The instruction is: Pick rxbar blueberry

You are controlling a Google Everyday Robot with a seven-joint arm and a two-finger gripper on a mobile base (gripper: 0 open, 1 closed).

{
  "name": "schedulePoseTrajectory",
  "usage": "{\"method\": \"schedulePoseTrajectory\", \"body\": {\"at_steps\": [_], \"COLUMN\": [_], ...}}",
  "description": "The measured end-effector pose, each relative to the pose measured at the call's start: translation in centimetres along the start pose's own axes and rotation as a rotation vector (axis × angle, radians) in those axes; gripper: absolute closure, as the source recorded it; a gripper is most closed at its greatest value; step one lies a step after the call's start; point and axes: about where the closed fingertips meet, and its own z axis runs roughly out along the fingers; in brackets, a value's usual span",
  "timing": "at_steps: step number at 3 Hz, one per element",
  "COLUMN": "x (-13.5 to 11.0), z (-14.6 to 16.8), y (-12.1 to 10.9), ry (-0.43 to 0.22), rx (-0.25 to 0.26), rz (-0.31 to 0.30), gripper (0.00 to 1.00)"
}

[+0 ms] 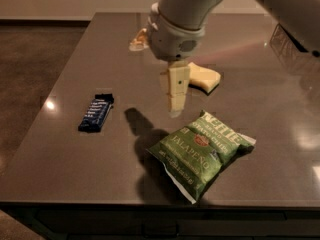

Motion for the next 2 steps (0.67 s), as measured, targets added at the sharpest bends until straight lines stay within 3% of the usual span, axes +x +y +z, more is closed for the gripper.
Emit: {"method": "schedulePoseTrajectory", "body": {"at_steps": [2], "x": [-6.1], "z": [7.1], "y": [-2.8], "ry": [0.012], "rx": [-0.117], "rz": [-0.271], "gripper": [0.0]}}
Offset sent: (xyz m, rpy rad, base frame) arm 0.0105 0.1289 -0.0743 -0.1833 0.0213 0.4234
